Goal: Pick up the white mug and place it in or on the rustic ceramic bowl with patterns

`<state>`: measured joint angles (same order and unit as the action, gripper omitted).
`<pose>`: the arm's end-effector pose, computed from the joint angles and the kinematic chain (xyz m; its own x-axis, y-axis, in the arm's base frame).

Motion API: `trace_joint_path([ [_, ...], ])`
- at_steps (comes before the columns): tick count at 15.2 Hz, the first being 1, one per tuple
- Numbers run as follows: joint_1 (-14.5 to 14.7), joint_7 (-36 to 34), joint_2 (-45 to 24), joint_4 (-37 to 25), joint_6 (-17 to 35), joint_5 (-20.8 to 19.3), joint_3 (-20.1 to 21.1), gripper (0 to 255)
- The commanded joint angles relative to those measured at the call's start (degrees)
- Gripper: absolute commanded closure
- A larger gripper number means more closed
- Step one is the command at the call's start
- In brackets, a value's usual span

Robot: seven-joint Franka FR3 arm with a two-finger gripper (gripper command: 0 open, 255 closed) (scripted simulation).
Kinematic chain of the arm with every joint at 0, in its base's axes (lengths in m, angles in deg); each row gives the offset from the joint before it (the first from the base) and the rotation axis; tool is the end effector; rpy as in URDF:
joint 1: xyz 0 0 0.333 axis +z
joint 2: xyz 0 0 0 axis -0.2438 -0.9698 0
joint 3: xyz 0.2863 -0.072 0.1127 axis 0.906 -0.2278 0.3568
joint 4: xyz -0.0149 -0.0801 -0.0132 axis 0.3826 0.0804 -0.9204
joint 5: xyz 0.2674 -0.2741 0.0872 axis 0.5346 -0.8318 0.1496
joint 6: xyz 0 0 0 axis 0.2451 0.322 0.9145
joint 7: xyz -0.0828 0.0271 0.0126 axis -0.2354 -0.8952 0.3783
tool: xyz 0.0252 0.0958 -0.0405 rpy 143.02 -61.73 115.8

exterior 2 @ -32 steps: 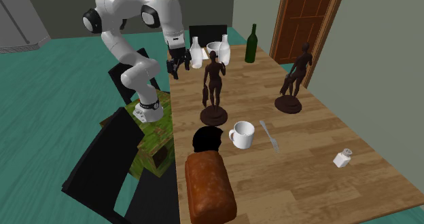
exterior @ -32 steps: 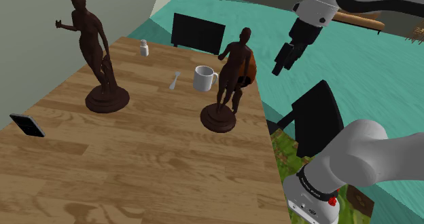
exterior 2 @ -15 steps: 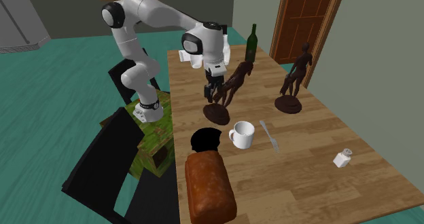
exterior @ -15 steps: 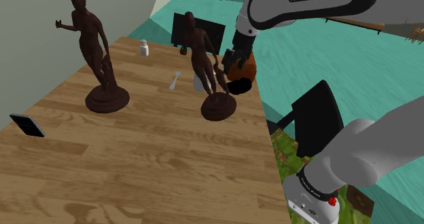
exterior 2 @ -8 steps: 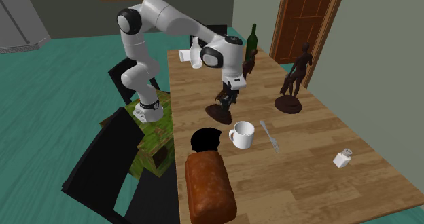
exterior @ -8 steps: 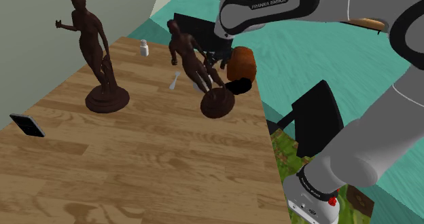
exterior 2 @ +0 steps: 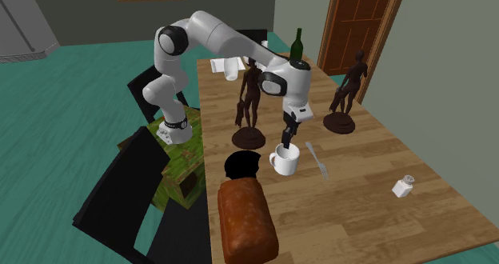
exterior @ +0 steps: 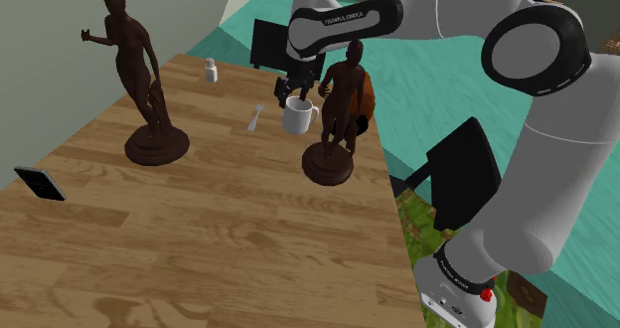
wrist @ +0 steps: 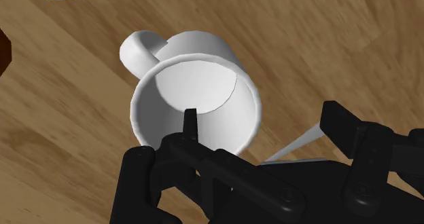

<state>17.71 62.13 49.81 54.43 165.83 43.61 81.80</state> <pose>0.6495 0.0580 0.3977 0.9971 0.0735 0.0218 0.0737 -0.9973 -0.0074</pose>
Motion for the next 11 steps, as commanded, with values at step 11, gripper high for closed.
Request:
trace_joint_path([
  [11, 0.3, -0.3, -3.6, 1.4, 4.4, -0.3, 0.0, 0],
])
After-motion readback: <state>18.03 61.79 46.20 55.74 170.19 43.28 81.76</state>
